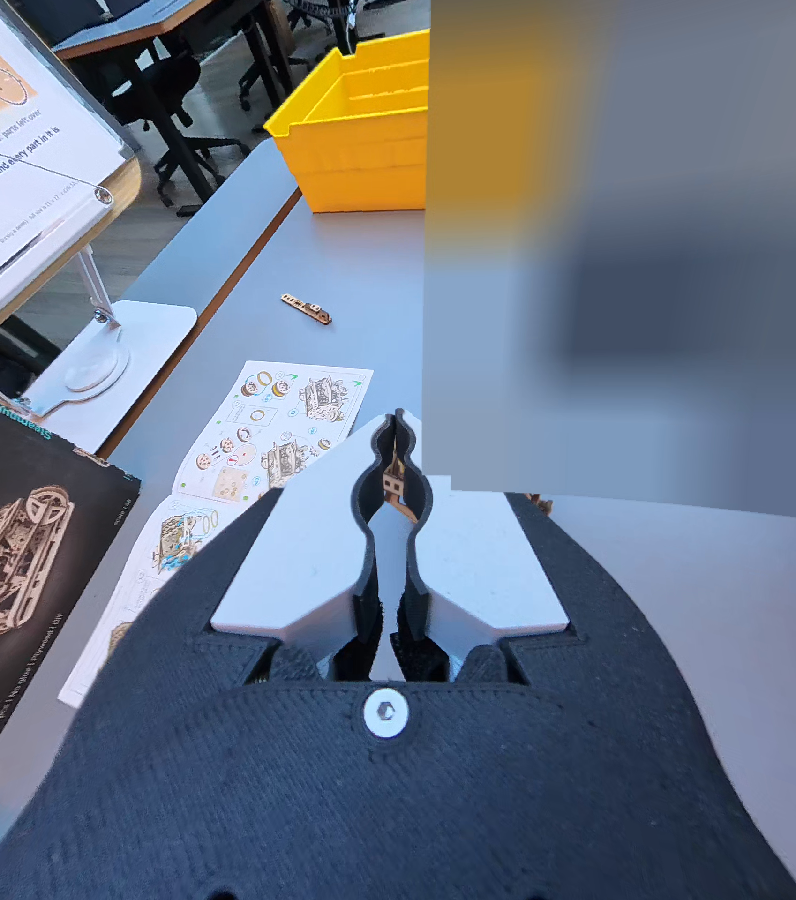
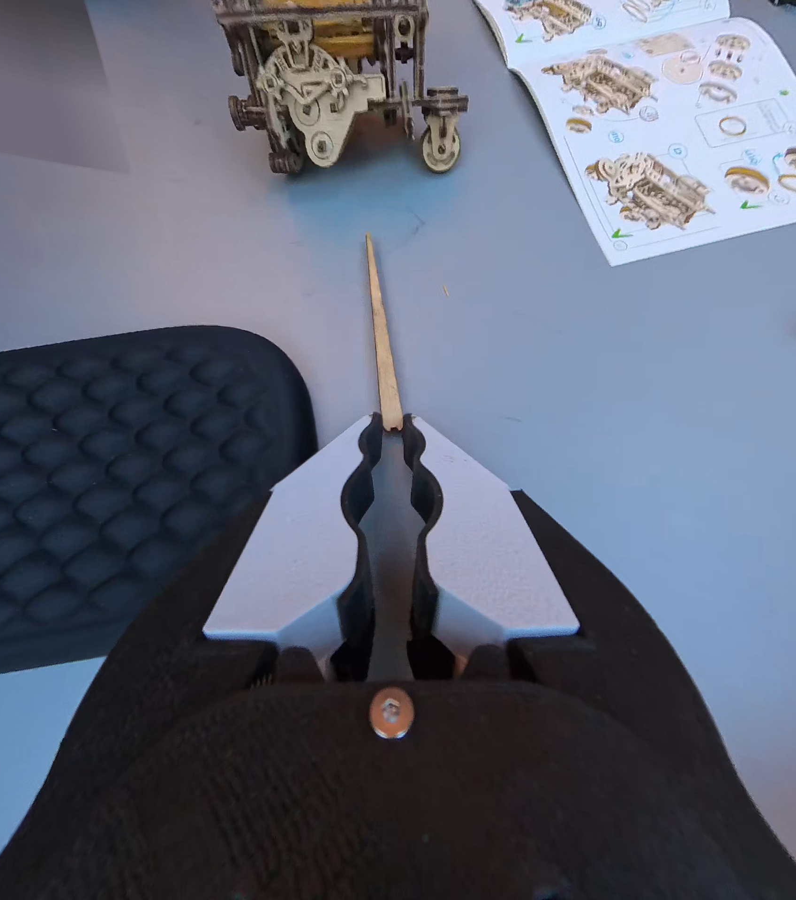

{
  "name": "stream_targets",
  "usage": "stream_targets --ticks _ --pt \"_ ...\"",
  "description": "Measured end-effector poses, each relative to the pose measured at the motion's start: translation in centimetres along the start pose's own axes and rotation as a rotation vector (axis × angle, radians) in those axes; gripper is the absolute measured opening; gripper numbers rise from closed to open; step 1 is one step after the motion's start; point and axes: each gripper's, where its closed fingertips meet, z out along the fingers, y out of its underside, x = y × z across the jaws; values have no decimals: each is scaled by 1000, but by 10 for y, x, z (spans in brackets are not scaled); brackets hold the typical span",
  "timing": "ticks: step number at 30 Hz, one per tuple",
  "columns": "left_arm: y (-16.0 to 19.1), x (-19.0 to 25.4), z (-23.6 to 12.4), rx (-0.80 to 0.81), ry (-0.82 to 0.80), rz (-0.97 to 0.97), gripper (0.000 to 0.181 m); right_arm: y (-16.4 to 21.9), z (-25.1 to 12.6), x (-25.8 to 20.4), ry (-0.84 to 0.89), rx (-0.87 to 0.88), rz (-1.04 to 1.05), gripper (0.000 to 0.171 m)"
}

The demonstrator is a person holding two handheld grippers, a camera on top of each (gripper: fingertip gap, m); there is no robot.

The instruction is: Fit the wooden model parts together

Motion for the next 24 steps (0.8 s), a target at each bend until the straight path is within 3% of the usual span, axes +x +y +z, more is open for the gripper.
stream_targets --ticks 1,11,16,24 --pt "2 1 2 -9 -1 18 0 -6 -3 -3 16 12 -1 7" --pt "19 10 15 -81 -53 155 0 -67 -35 -13 238 130 -21 7" --pt "22 10 14 -80 -54 119 0 -95 -25 -23 220 170 -44 7" --pt "22 9 9 -48 -44 10 0 -110 6 -29 229 62 -73 7"
